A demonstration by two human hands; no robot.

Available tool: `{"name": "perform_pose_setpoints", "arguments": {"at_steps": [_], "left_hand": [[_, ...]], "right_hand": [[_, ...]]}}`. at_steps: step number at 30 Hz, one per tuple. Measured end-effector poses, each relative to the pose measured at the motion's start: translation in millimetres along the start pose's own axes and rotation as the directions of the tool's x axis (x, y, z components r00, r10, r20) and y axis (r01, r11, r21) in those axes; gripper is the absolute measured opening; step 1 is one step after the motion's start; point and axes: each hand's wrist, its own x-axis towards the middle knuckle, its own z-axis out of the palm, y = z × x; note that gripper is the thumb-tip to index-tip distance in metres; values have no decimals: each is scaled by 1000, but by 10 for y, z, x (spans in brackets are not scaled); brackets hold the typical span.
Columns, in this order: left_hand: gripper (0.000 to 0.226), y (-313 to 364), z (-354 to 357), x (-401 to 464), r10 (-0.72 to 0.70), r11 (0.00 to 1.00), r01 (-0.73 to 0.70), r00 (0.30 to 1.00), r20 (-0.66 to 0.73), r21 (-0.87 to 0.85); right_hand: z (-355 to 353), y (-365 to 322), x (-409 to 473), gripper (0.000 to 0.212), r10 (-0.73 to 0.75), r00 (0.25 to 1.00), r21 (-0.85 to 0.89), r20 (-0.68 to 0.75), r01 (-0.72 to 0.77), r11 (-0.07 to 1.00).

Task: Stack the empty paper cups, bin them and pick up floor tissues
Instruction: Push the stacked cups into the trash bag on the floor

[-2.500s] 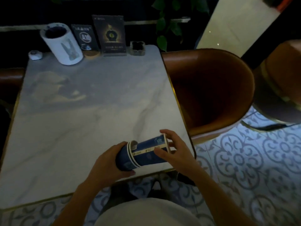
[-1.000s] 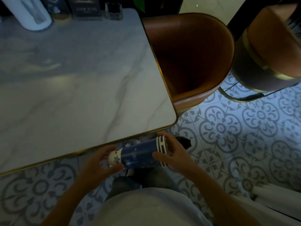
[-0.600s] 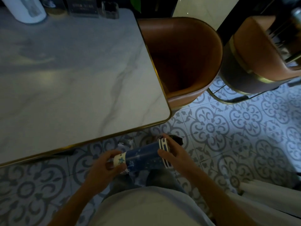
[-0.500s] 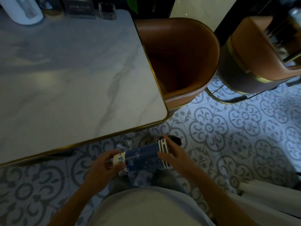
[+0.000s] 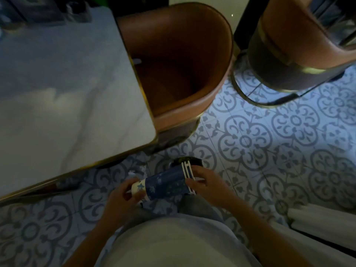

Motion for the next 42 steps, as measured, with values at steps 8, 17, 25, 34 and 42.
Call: {"name": "perform_pose_setpoints", "arguments": {"at_steps": [8, 17, 25, 34, 42], "left_hand": [[33, 290, 1021, 255, -111, 991, 113, 993, -27, 71], [19, 235, 1526, 552, -350, 937, 344, 928, -131, -65], [18, -309, 1841, 1184, -536, 787, 523, 842, 59, -326], [14, -1166, 2369, 2280, -529, 801, 551, 835, 154, -234], [14, -1917, 2809, 2987, -564, 781, 601, 796, 222, -169]], "right_hand": [[-592, 810, 18, 17, 38, 998, -28, -43, -39, 999], [-821, 1249, 280, 20, 113, 992, 46, 55, -115, 992], [-561, 1730, 752, 17, 213, 976, 9, -40, -213, 977], [-3, 2569, 1625, 16, 321, 936, 78, -143, -312, 947], [526, 3319, 2344, 18, 350, 923, 88, -160, -340, 936]]}}
